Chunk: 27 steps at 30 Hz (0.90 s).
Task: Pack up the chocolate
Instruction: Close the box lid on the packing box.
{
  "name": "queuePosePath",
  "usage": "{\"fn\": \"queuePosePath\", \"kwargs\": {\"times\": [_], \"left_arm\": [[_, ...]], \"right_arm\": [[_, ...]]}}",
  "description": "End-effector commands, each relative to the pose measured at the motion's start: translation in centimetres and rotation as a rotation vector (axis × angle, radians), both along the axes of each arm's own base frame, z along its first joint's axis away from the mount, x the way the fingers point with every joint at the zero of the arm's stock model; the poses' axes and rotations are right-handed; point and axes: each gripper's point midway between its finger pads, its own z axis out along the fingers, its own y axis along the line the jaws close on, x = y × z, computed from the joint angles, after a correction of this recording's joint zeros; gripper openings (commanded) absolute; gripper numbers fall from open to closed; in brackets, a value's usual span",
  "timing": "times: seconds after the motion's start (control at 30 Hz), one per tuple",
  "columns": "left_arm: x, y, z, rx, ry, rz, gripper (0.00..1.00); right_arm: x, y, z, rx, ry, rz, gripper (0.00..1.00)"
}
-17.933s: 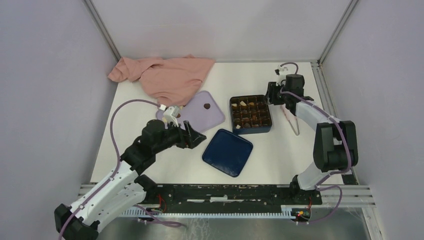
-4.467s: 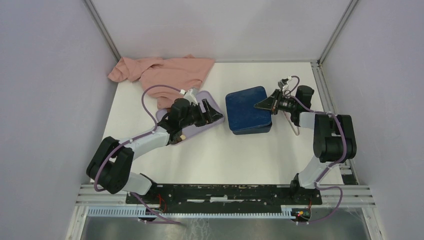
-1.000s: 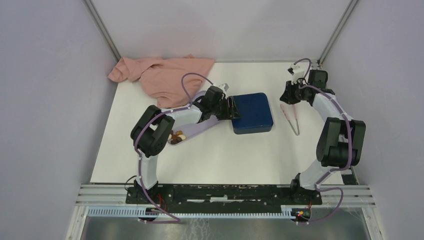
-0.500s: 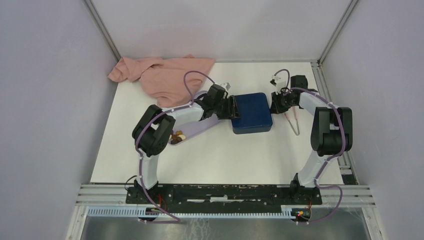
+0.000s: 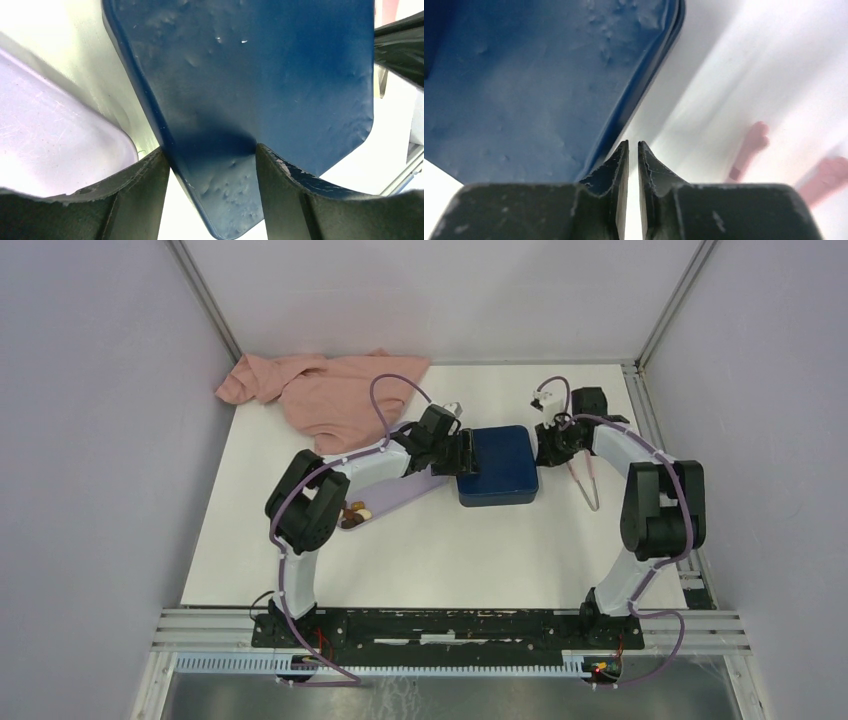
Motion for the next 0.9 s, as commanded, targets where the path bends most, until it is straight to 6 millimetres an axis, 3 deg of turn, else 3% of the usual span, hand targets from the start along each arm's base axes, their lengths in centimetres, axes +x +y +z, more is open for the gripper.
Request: {"fn": "queuePosePath", "kwargs": {"times": [0.0, 0.07, 0.13, 0.2, 0.27, 0.33, 0.5, 0.67, 0.73, 0.87], "left_arm": [[0.4, -0.3, -0.1, 0.052, -0.048, -0.04, 0.7], [0.4, -0.4, -0.2, 0.053, -0.047, -0.043, 0.7], [0.4, -0.5, -0.2, 0.052, -0.047, -0.045, 0.7], [0.5, -0.5, -0.1, 0.049, -0.048, -0.048, 0.7], [0.5, -0.6, 0.0, 0.046, -0.049, -0.049, 0.7], [0.4, -0.7, 0.1, 0.041, -0.047, -0.052, 0.7], [0.4, -0.8, 0.2, 0.029, -0.047, -0.053, 0.7], [0.4, -1.0, 0.2, 0.018, -0.044, -0.056, 0.7], [0.4, -1.2, 0.3, 0.012, -0.045, -0.06, 0.7], [0.7, -1.4, 0.9, -0.005, -0.058, -0.056, 0.74]], "right_arm": [[2.7, -4.2, 6.7, -0.109, -0.216, -0.077, 0.2], [2.7, -5.4, 9.0, -0.118, -0.289, -0.096, 0.3], [2.2, -4.5, 11.0, -0.06, -0.366, -0.05, 0.51], [0.7, -1.5, 11.7, 0.098, -0.413, 0.062, 0.79], [-1.2, 2.0, 11.6, 0.305, -0.394, 0.161, 0.97], [-2.1, 3.5, 10.5, 0.432, -0.321, 0.17, 0.98], [-0.5, 1.7, 5.8, 0.356, -0.178, 0.008, 0.98], [-1.0, 1.7, 2.4, 0.32, -0.072, -0.018, 0.96], [-1.3, 1.8, 1.5, 0.324, -0.031, -0.02, 0.93], [-1.5, 1.5, 0.6, 0.33, 0.023, -0.041, 0.77]]}}
